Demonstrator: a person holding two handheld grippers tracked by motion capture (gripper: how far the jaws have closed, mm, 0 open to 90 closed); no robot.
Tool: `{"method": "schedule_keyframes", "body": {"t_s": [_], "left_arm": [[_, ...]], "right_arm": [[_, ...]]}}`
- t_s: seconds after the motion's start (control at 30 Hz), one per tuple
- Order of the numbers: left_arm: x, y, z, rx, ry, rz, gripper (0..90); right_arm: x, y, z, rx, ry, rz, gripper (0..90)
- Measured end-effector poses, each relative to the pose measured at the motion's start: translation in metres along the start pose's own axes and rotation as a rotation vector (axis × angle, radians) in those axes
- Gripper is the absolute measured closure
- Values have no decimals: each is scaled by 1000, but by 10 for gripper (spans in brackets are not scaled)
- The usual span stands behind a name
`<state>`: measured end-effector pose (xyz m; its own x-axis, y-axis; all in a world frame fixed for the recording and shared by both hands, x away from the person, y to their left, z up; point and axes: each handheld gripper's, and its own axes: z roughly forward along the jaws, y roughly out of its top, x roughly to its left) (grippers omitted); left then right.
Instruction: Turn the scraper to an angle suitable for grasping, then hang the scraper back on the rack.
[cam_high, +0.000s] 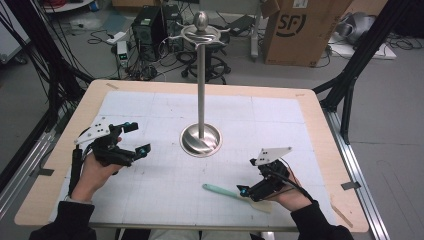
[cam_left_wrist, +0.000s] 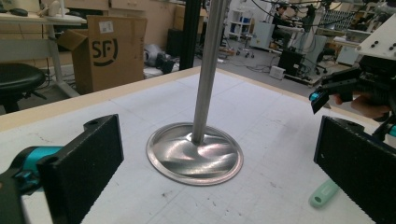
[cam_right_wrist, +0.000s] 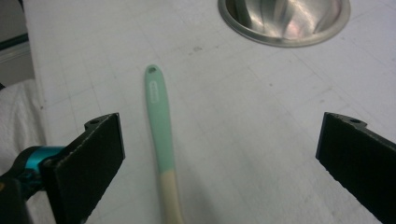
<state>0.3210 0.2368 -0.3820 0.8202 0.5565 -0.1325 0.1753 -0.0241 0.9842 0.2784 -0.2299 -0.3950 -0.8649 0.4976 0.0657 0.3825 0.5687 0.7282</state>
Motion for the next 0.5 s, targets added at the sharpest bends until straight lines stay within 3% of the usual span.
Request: {"method": "schedule_keyframes", "body": {"t_s": [0.37, 0.5], "left_arm": [[-1, 0, 0, 6, -4, 6, 19], [-3, 1, -1, -4, -6, 5, 19]], "right_arm": [[10, 3, 8, 198, 7, -81, 3], [10, 6, 14, 270, 14, -76, 13]]}}
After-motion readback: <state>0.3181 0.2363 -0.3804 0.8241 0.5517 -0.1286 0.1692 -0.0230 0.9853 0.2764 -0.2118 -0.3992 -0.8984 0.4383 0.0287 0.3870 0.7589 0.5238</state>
